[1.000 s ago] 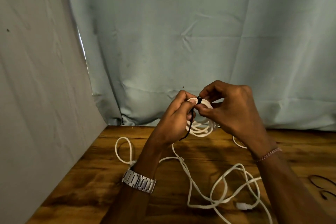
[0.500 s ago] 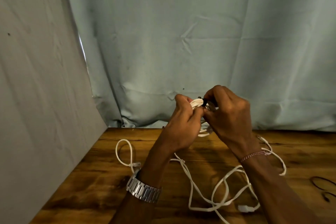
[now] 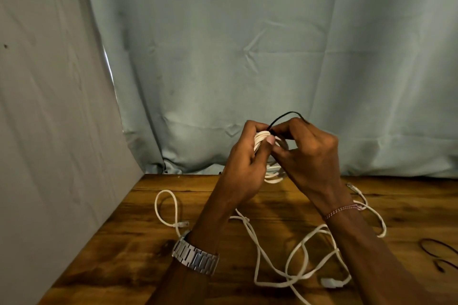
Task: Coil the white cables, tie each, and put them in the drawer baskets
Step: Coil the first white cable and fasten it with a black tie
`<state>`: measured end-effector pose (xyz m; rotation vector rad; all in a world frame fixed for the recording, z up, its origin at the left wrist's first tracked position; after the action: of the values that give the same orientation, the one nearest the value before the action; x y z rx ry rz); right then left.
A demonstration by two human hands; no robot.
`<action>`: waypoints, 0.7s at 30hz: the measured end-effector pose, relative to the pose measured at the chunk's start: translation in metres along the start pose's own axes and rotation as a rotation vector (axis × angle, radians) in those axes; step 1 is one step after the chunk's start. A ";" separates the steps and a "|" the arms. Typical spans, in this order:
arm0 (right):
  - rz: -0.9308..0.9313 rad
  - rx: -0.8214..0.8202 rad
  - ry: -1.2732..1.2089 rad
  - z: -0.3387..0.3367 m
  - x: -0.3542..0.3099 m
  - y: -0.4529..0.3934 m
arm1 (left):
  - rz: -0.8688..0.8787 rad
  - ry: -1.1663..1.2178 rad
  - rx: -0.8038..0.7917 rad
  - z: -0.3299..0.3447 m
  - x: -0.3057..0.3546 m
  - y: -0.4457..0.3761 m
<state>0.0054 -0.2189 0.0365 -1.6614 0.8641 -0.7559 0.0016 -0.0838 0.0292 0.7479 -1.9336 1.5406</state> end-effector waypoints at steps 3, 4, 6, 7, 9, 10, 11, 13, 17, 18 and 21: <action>0.059 -0.048 -0.063 -0.003 -0.003 -0.005 | 0.021 0.018 0.032 0.000 0.000 0.000; 0.088 -0.076 -0.089 -0.004 -0.004 -0.008 | 0.018 0.025 0.040 0.000 -0.001 -0.001; 0.136 -0.151 -0.146 -0.007 -0.006 -0.015 | 0.001 0.051 0.051 0.001 -0.002 -0.001; 0.162 -0.193 -0.179 -0.009 -0.006 -0.019 | -0.007 0.064 0.054 0.002 -0.003 -0.001; 0.229 -0.272 -0.250 -0.014 -0.003 -0.024 | -0.018 0.082 0.054 0.006 -0.003 0.000; 0.264 -0.312 -0.286 -0.017 0.001 -0.025 | -0.025 0.095 0.049 0.008 -0.003 0.000; 0.291 -0.358 -0.321 -0.020 0.005 -0.026 | -0.033 0.114 0.045 0.010 -0.004 0.000; 0.311 -0.469 -0.382 -0.028 0.009 -0.027 | -0.050 0.140 0.049 0.009 -0.006 0.000; 0.263 -0.490 -0.350 -0.035 0.007 -0.027 | -0.027 0.089 0.031 0.000 -0.010 0.000; 0.229 -0.434 -0.311 -0.036 0.004 -0.028 | -0.015 0.052 0.021 -0.001 -0.012 0.000; 0.135 -0.320 -0.254 -0.037 -0.003 -0.032 | 0.008 -0.026 0.026 -0.003 -0.015 0.001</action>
<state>-0.0218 -0.2298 0.0756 -1.9079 0.9387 -0.3145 0.0118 -0.0795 0.0187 0.7759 -1.9407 1.5705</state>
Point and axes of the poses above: each hand's wrist, its own y-axis away from the middle knuckle, its own z-axis out of the palm, x = y × z, the point moved 3 cm from there along -y, towards the middle knuckle, and after that the axes turned 5 degrees about y, right-handed, at the moved point
